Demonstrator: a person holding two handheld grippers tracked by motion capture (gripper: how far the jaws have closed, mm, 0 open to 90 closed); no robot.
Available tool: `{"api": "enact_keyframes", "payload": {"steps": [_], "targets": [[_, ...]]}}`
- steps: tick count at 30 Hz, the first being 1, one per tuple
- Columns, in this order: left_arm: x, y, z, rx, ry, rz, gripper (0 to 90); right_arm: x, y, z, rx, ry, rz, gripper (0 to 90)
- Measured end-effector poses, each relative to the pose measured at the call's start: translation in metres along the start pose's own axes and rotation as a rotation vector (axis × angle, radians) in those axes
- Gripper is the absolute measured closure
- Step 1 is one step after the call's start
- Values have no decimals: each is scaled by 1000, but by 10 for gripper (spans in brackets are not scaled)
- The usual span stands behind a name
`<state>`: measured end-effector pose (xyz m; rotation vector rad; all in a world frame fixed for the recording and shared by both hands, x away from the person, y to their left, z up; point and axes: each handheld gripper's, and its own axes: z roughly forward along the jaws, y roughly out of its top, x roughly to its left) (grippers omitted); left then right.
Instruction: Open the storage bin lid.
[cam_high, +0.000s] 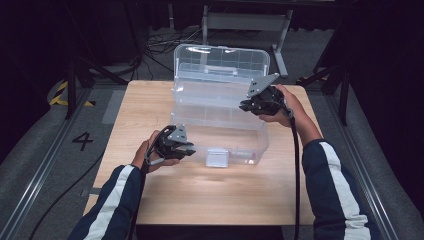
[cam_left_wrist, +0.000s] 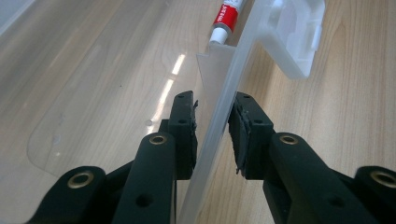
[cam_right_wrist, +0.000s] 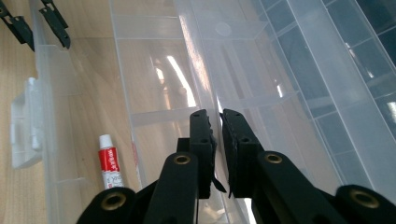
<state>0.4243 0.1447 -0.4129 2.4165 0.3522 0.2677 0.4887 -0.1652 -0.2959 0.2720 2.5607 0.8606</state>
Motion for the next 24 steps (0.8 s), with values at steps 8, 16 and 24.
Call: {"api": "enact_keyframes", "payload": {"steps": [8,16,24], "targets": [[-1,0,0,-8,11,8,714,6,-2,-2,-4,0,1,829],[-1,-1,0,-10,15,12,710,12,-5,-3,-14,-1,-1,825],[-3,-1,1,-13,25,16,699,17,-8,-4,-25,3,-1,821]]}}
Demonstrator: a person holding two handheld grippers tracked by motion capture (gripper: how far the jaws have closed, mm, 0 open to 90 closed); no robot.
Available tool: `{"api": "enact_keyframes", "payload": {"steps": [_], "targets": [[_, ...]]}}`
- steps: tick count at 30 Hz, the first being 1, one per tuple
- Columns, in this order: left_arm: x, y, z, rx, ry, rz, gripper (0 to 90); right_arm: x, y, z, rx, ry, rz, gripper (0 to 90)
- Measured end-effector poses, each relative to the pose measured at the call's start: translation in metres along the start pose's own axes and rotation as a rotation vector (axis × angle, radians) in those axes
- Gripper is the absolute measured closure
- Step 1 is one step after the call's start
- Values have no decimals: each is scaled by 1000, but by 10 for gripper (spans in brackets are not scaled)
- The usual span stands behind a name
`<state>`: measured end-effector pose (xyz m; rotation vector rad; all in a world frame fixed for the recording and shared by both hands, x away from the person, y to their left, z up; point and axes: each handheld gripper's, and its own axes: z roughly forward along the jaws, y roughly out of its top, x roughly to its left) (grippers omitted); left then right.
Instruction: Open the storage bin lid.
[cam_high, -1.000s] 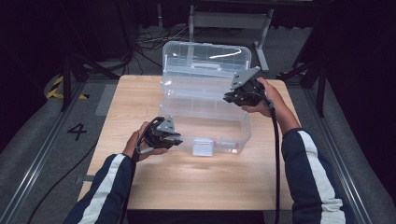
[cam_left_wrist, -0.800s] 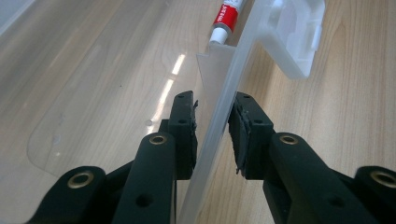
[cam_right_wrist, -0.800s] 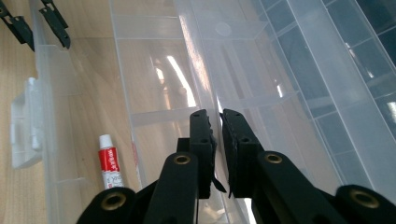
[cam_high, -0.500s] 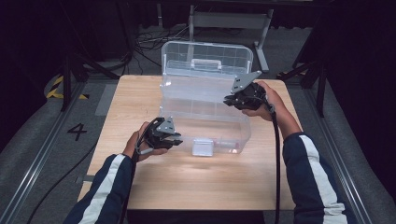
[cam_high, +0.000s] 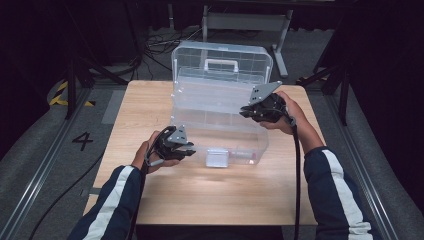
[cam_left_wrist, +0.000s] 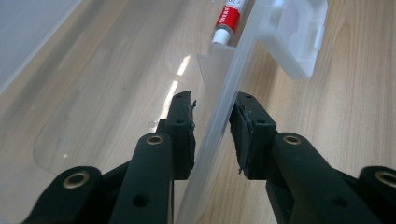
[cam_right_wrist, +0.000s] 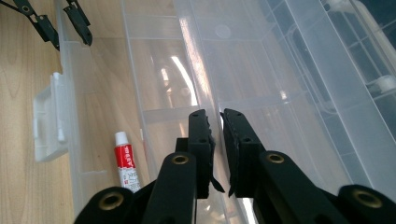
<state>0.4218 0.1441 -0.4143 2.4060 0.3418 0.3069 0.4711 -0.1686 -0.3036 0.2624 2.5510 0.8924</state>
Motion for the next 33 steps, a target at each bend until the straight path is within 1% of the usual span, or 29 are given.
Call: {"api": "enact_keyframes", "payload": {"steps": [12,16,19,21,23,24,25,29,33], "targets": [[-2,-1,0,-7,17,3,681,7,-4,-1,-12,0,1,815],[-3,-1,0,-14,19,-10,673,9,-6,-1,-21,-4,3,812],[-3,-1,0,-22,18,-10,672,9,-7,-2,-21,-2,1,812],[-3,-2,-2,-28,22,-15,675,10,-7,-2,-22,-1,1,811],[-4,-1,-3,-19,37,-7,670,10,-7,-2,-25,1,2,810],[-4,-1,-5,-32,38,-13,661,10,-8,-2,-25,1,3,810],[-4,-1,-5,-32,38,-13,651,10,-8,-2,-25,1,3,810],[-6,0,-10,-45,35,-1,647,11,-8,-2,-28,0,6,807],[-8,1,-18,-64,48,-6,626,11,-9,-1,-33,0,6,806]]}}
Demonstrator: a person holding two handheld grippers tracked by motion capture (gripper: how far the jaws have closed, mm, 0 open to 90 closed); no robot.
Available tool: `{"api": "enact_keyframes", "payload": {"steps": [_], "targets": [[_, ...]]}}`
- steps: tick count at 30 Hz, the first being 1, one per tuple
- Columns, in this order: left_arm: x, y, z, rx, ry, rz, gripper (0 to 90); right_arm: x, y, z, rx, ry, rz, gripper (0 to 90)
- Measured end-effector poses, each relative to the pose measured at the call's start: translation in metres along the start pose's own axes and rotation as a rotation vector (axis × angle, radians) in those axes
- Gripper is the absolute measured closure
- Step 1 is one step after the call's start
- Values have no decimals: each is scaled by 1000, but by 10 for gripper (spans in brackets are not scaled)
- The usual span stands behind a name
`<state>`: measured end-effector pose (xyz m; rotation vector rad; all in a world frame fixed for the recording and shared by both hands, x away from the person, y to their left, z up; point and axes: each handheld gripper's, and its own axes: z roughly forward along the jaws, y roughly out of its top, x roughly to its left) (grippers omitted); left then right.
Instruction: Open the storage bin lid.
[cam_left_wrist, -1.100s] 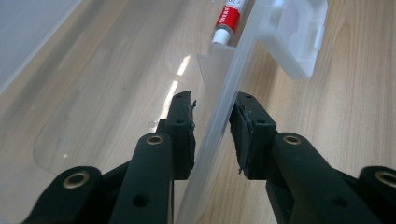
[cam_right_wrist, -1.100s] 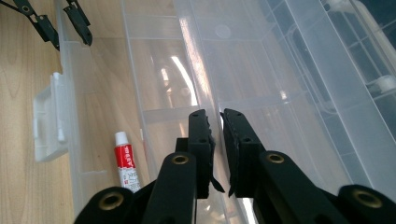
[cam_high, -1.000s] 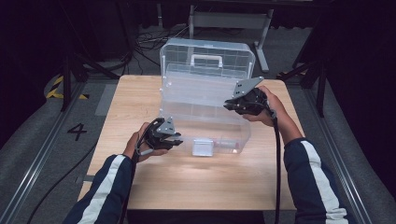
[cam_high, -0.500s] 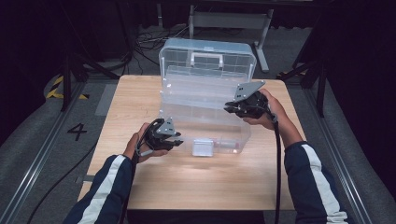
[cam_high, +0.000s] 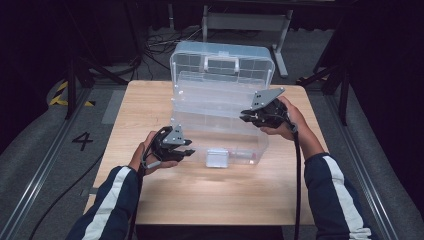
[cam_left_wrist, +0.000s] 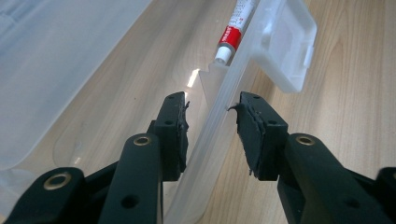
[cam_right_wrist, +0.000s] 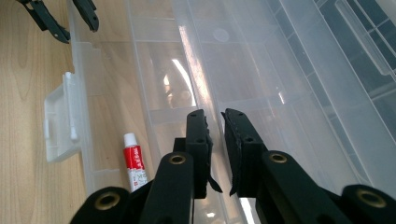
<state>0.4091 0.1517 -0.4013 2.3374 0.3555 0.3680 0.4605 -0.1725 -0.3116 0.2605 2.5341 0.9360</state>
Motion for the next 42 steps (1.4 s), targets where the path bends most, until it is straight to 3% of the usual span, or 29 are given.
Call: {"api": "enact_keyframes", "payload": {"steps": [8,19,26,33,42], "targets": [[0,-2,-14,-8,25,-27,526,2,-1,0,-3,0,4,805],[-4,-10,-34,-31,58,-42,504,4,-3,0,-7,3,2,801],[-2,-22,-50,-51,89,-88,509,6,-5,-1,-12,6,2,801],[4,-32,-59,-42,140,-121,544,8,-6,-1,-15,4,-1,798],[27,-34,-67,-87,204,-192,631,9,-6,0,-19,1,1,796]]}}
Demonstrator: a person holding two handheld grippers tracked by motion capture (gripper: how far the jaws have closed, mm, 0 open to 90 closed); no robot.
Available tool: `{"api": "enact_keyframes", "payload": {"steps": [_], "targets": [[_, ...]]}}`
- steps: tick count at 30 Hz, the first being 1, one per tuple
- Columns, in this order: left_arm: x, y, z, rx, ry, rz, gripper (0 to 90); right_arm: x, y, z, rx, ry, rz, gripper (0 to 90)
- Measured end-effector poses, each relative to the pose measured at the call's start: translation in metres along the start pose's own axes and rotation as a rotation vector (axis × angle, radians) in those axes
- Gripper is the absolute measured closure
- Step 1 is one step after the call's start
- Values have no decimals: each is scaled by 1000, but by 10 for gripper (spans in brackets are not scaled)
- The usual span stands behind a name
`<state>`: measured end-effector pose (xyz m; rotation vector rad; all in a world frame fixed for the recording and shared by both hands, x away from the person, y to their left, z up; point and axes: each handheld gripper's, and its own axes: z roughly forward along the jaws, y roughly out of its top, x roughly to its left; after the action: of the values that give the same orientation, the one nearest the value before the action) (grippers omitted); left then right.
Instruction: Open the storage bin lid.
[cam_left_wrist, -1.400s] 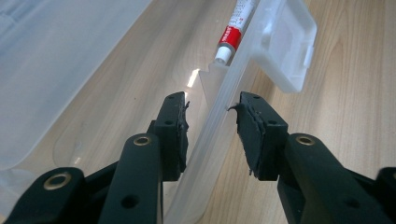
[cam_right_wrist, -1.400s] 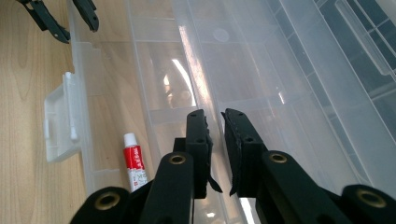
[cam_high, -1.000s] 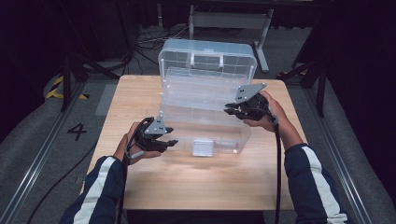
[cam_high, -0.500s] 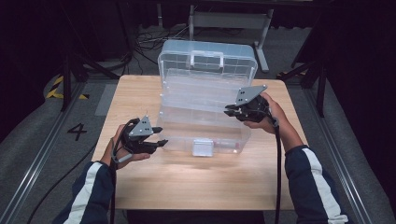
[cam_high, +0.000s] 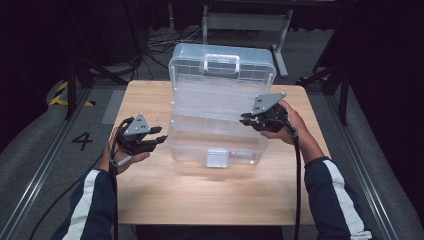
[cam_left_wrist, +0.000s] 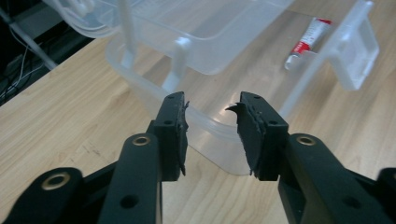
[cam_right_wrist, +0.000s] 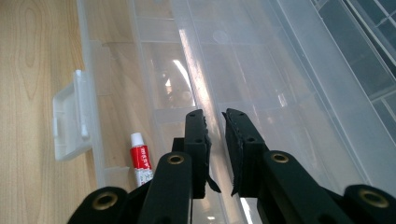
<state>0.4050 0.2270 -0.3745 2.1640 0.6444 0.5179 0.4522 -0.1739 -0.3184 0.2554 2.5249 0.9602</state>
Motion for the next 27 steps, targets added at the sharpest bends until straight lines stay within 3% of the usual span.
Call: {"api": "enact_keyframes", "payload": {"steps": [7,14,23,27], "targets": [[16,6,2,-14,32,-33,686,1,0,0,0,-4,-1,795],[34,25,0,-54,59,-60,714,2,-1,0,-1,-4,-1,795],[42,41,3,-111,79,-84,720,5,-4,-1,-7,-7,-4,791],[44,54,0,-144,84,-72,735,6,-4,-1,-7,-14,-10,788]]}}
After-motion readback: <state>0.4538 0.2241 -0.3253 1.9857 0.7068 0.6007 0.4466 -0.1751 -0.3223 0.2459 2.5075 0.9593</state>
